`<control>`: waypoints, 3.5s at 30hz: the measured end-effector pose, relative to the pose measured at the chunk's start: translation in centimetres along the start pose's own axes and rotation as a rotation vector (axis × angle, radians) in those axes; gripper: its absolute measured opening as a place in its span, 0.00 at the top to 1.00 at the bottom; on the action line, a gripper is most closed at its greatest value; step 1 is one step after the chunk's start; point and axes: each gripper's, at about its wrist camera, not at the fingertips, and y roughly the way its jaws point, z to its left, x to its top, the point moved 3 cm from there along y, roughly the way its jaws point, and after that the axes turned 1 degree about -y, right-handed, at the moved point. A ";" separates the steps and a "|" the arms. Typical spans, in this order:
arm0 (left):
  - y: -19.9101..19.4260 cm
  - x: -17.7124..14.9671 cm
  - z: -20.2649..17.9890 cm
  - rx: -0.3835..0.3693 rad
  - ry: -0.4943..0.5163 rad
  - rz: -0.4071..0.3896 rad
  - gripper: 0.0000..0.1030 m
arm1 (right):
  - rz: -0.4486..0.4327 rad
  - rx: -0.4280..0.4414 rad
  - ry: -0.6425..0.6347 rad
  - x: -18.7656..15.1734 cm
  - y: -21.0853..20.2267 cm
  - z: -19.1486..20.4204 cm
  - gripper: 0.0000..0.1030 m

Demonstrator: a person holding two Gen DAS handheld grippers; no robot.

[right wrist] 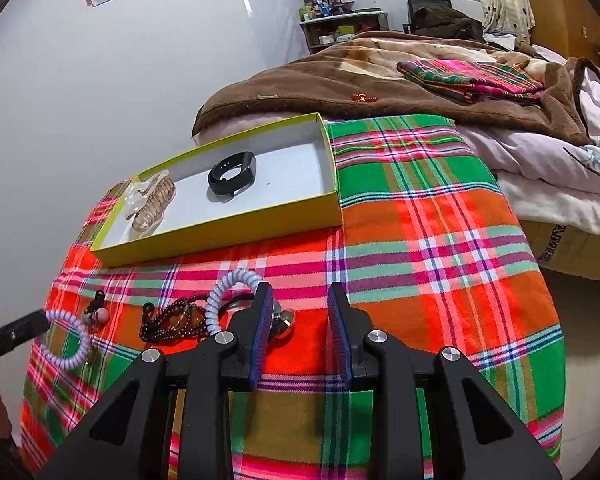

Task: Organize jewelry
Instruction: 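Grasp the gold rhinestone hair clip with the right tool while the left tool holds the purple coil, then carry the purple coil and gold hair clip with both tools over the box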

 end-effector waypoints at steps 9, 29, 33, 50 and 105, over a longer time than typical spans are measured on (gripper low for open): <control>-2.9 0.1 -1.8 -0.110 0.019 -0.044 0.91 | -0.004 0.012 -0.021 0.4 0.1 0.9 0.72; -5.2 -1.4 3.0 0.040 -0.050 -0.083 0.91 | 0.140 0.443 -0.586 -5.3 0.1 16.3 0.72; -5.6 -1.6 3.8 0.049 -0.069 -0.090 0.91 | 0.155 0.406 -0.676 -6.3 0.7 17.9 0.72; -5.7 -2.5 5.0 0.043 -0.101 -0.080 0.91 | 0.231 0.401 -0.838 -7.6 2.8 20.9 0.58; -2.6 7.4 -1.3 -0.036 0.055 -0.104 0.91 | -0.001 0.177 -0.507 2.6 -1.7 12.5 0.66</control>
